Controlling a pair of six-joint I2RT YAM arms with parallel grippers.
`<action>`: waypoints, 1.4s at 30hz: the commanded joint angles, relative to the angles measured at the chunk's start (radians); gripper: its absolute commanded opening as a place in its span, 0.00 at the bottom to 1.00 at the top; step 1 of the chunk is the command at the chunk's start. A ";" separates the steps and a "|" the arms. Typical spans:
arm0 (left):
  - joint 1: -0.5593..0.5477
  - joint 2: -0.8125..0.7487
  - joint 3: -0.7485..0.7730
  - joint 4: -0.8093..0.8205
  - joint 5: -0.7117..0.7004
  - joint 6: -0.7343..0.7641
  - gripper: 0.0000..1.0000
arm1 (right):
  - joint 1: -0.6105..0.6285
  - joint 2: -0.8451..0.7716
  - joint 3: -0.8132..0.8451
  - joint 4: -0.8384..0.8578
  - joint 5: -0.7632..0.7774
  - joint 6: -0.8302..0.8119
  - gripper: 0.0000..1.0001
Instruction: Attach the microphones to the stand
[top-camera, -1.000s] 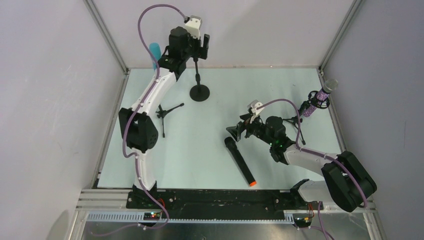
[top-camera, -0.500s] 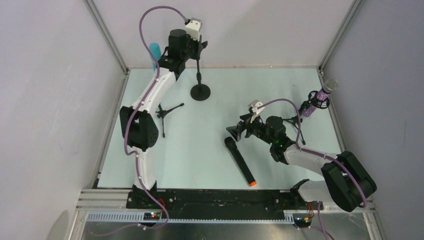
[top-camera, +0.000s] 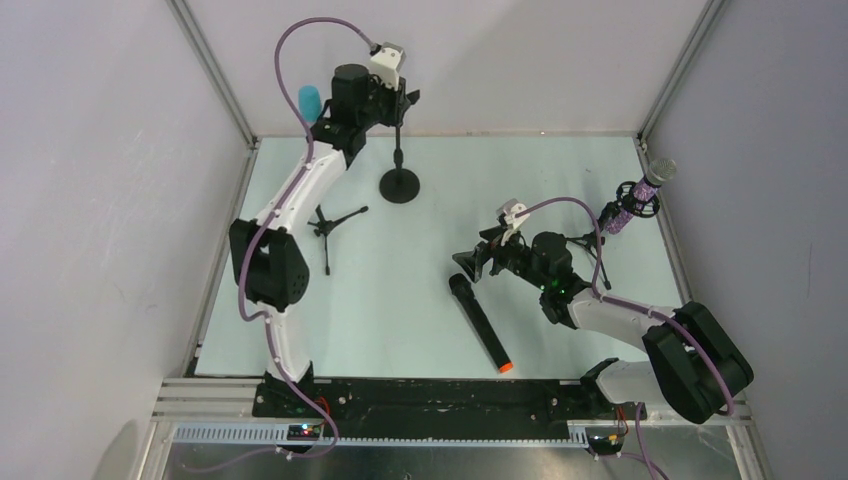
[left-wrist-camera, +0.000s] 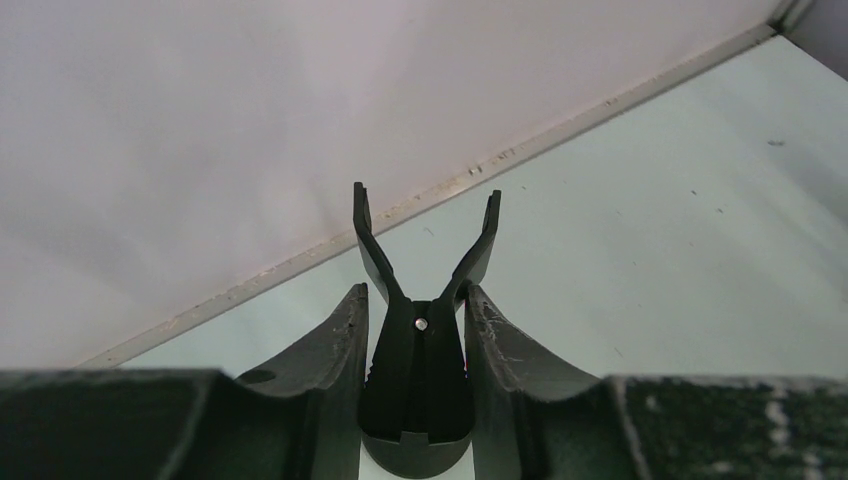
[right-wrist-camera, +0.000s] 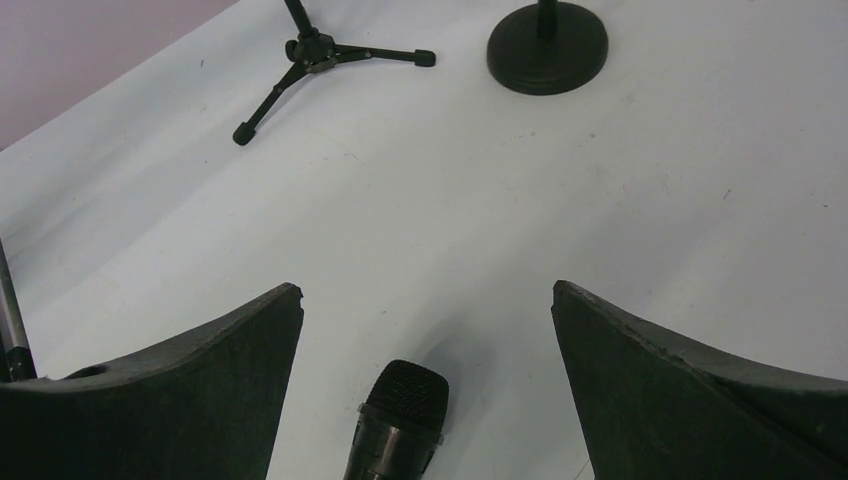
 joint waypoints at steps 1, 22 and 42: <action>-0.022 -0.141 -0.049 -0.008 0.093 0.037 0.00 | -0.005 -0.027 0.000 0.035 -0.007 0.008 0.99; -0.103 -0.576 -0.488 -0.006 0.321 0.103 0.00 | -0.018 -0.078 0.000 -0.031 -0.012 0.003 0.99; -0.150 -0.907 -0.894 0.170 0.513 0.122 0.00 | -0.016 -0.098 0.000 -0.103 -0.007 0.017 1.00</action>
